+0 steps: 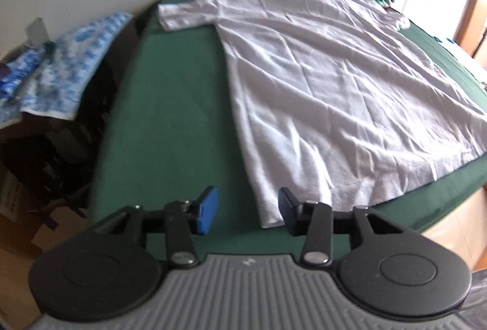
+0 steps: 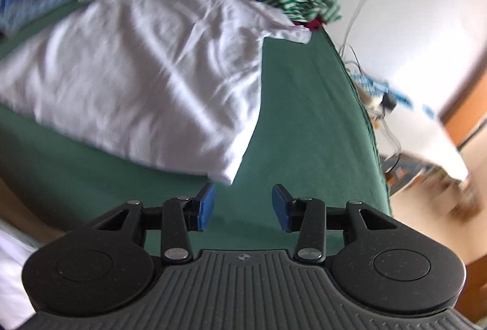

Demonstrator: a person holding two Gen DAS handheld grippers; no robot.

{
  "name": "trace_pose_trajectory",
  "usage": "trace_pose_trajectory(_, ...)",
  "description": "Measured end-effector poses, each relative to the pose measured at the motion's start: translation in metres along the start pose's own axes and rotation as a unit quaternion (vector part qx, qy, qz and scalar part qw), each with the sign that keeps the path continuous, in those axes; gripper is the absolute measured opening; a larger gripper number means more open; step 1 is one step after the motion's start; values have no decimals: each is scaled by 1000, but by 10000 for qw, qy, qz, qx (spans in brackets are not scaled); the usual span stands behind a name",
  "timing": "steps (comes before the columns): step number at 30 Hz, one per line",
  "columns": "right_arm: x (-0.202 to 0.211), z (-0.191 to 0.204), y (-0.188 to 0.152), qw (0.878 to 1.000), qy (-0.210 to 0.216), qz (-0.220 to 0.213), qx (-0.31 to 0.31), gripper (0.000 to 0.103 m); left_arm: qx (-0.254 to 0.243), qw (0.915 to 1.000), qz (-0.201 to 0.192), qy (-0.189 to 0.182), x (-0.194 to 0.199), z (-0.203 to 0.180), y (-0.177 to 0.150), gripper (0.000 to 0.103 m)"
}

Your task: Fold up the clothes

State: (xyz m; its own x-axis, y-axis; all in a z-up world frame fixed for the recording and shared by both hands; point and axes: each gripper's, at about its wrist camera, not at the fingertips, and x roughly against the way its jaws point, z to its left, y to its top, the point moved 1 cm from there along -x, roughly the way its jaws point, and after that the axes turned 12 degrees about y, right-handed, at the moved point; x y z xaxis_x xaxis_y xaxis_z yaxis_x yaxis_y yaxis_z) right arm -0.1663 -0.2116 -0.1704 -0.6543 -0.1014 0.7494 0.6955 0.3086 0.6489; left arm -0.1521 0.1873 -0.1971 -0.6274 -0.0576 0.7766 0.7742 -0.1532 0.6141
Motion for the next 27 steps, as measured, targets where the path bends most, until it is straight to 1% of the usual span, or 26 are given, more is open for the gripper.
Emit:
trace_pose_trajectory(2, -9, 5, -3, 9999, -94, -11, 97, 39, -11, 9999, 78, -90, -6, -5, -1, 56)
trace_pose_trajectory(3, -11, 5, -3, 9999, -71, -103, 1, 39, 12, 9999, 62, -88, -7, -8, -1, 60)
trace_pose_trajectory(5, -16, 3, -2, 9991, -117, -314, -246, 39, 92, 9999, 14, -79, -9, -11, -1, 60)
trace_pose_trajectory(6, -18, 2, -1, 9981, -148, -447, -400, 38, 172, 9998, -1, -56, -10, -12, 0, 57)
trace_pose_trajectory(8, -23, -3, 1, 9942, -171, -743, -754, 36, 314, 9995, -40, 91, -12, -14, 3, 30)
trace_pose_trajectory(9, -26, -6, 3, 9922, -163, -835, -915, 25, 375, 9991, -47, 188, -14, -15, 6, 0)
trace_pose_trajectory(11, -29, -7, 6, 9886, -209, -956, -1148, 6, 505, 9985, 9, 218, -17, -12, 11, 0)
trace_pose_trajectory(14, -21, -9, 12, 9852, -369, -1156, -1212, 4, 593, 9975, -53, 385, -13, -9, 15, 0)
trace_pose_trajectory(16, -9, -8, 18, 9874, -459, -1211, -912, 4, 687, 9966, -164, 434, -4, -5, 18, 0)
trace_pose_trajectory(19, 8, -2, 23, 9905, -750, -1151, 27, 3, 748, 9956, -296, 490, 12, -2, 22, 0)
trace_pose_trajectory(21, 9, 6, 21, 9882, -917, -907, 828, 3, 752, 9953, -361, 491, 22, -1, 23, 0)
trace_pose_trajectory(23, 3, 16, 10, 9809, -997, -576, 1569, 3, 720, 9953, -345, 554, 24, -3, 21, 0)
trace_pose_trajectory(24, 0, 18, 5, 9800, -931, -417, 1710, 3, 702, 9952, -330, 591, 25, -4, 20, 0)
trace_pose_trajectory(26, -6, 18, -5, 9825, -654, -49, 1742, 3, 753, 9947, -176, 685, 18, -6, 15, 0)
trace_pose_trajectory(27, -9, 17, -11, 9830, -515, 135, 1756, 6, 802, 9943, -114, 697, 15, -6, 13, 0)
